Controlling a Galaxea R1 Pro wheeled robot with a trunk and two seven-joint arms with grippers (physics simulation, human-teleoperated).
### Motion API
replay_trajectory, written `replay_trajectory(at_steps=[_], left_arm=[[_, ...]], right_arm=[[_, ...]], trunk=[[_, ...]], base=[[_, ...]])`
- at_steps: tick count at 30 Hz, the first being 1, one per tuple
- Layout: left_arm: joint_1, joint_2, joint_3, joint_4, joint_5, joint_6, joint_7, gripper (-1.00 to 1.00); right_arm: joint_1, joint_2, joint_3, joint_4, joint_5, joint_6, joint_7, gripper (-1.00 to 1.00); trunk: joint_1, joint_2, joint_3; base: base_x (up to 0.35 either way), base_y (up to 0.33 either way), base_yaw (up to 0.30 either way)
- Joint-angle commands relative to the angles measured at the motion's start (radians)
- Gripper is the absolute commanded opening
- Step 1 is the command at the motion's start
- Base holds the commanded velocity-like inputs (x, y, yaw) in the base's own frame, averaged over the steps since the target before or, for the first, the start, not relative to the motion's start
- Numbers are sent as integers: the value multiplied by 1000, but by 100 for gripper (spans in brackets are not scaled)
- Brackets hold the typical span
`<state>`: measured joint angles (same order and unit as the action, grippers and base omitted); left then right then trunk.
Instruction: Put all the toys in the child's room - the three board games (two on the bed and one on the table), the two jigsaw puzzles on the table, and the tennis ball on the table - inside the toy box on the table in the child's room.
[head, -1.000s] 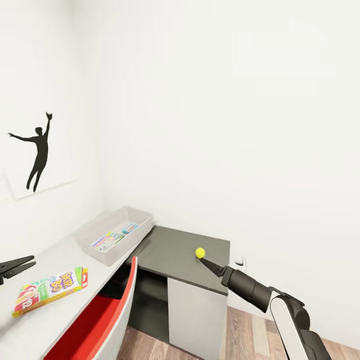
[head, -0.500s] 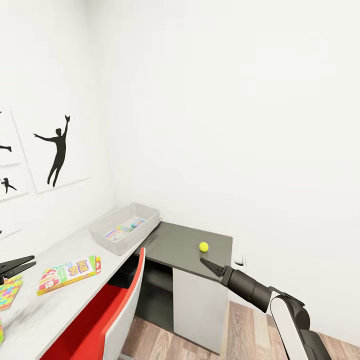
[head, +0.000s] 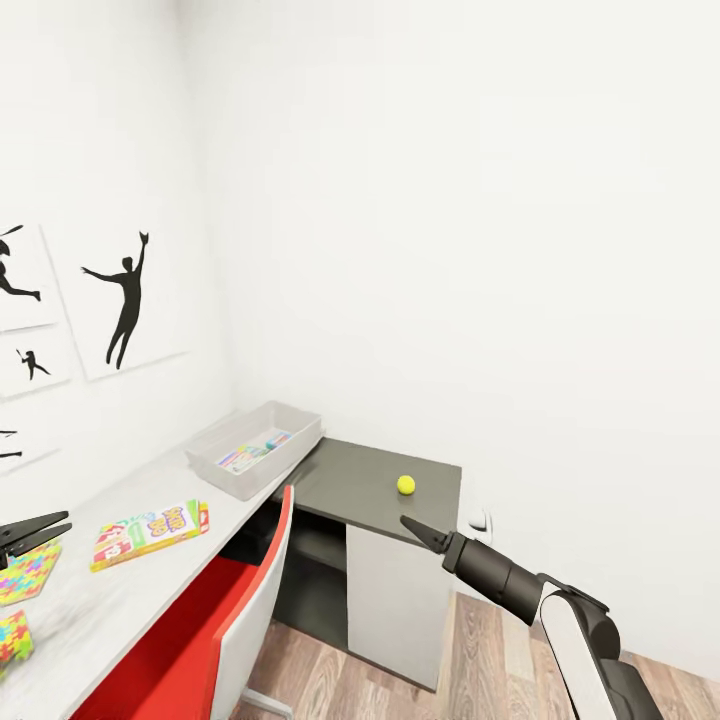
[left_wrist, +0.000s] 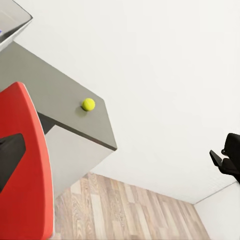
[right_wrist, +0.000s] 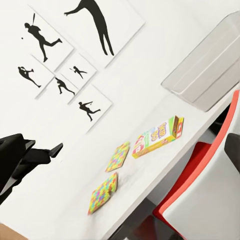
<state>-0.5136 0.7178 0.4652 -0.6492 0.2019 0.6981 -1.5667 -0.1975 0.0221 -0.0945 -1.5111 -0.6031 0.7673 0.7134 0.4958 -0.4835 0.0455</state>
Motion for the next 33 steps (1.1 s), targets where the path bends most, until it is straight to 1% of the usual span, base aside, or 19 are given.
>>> replay_trajectory(at_steps=[1, 5, 11, 15, 33], left_arm=[[0, 0, 0, 0, -1, 11, -4, 100], [0, 0, 0, 1, -1, 11, -4, 100], [0, -1, 0, 0, -1, 11, -4, 100], [0, -1, 0, 0, -1, 11, -4, 100], [0, -1, 0, 0, -1, 11, -4, 100]], right_arm=[[0, 1, -2, 0, -1, 6, 2, 100], [0, 1, -2, 0, -1, 5, 1, 100], [0, 1, -2, 0, -1, 5, 0, 100], [0, 1, -2, 0, -1, 5, 1, 100], [0, 1, -2, 0, -1, 5, 0, 100]], trunk=[[0, -1, 0], [0, -1, 0], [0, -1, 0], [0, -1, 0], [0, -1, 0]], base=[[-30, 0, 0], [-16, 0, 76], [-5, 0, 218], [-1, 0, 134], [0, 0, 13]])
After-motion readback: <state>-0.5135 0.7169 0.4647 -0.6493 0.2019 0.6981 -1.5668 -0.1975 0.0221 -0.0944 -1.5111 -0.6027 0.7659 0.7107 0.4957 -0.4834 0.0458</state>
